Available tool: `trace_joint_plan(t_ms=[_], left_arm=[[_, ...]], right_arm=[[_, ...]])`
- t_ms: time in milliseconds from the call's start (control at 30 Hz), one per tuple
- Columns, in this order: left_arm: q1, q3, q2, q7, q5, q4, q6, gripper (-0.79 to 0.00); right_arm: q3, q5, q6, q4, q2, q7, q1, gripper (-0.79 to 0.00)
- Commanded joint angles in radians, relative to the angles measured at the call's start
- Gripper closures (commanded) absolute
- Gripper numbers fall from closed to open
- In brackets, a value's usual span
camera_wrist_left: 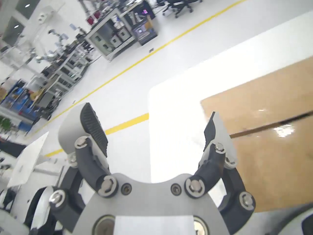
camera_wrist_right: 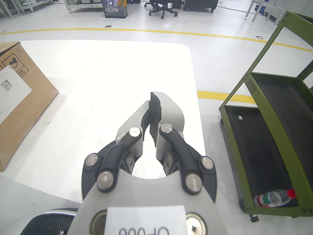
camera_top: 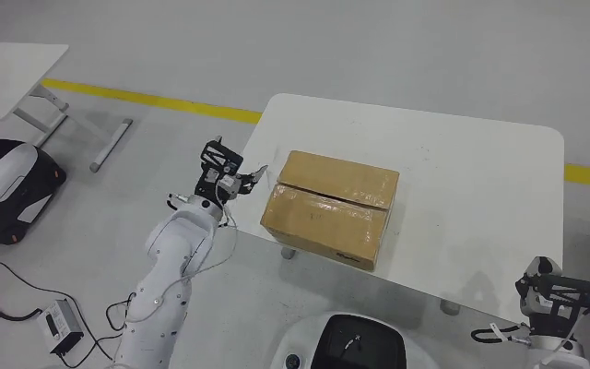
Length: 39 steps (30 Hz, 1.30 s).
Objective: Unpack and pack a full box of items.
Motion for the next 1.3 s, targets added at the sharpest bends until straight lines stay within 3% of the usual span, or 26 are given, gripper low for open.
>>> trace_joint_plan(t_ms=[0,167,433,700,1067,1100,1133,1200,1267], left_arm=[[-0.011,0.088,-0.003,-0.008,0.011,-0.013,-0.03,-0.785],[-0.094,0.27,-0.013,-0.046,0.018,0.021,-0.078,-0.785],[-0.236,0.426,-0.018,-0.165,0.143,0.132,-0.202,-0.785],[-0.325,0.481,-0.021,-0.203,0.24,0.226,-0.205,-0.785],[-0.372,0.509,-0.019,-0.204,0.345,0.285,-0.223,-0.785],[-0.375,0.511,-0.019,-0.201,0.353,0.29,-0.219,-0.77],[-0.379,0.514,-0.019,-0.196,0.365,0.294,-0.214,-0.665],[-0.386,0.52,-0.019,-0.185,0.394,0.305,-0.207,-0.385],[-0.391,0.524,-0.019,-0.168,0.409,0.316,-0.194,-0.296]], right_arm=[[0.0,0.0,0.002,0.001,0.0,-0.001,0.0,0.0],[0.004,0.002,0.005,0.003,0.0,-0.002,0.0,0.0],[0.025,0.017,0.004,0.009,0.0,-0.011,-0.013,0.0],[0.035,0.026,0.006,0.007,0.0,-0.012,-0.015,0.0],[0.035,0.03,0.008,0.011,-0.001,-0.008,-0.007,0.0],[0.035,0.03,0.008,0.011,-0.001,-0.007,-0.005,0.0],[0.036,0.03,0.008,0.012,-0.001,-0.006,-0.003,0.0],[0.036,0.031,0.009,0.013,-0.001,-0.004,-0.001,0.0],[0.037,0.031,0.009,0.014,-0.001,-0.004,0.002,0.0]])
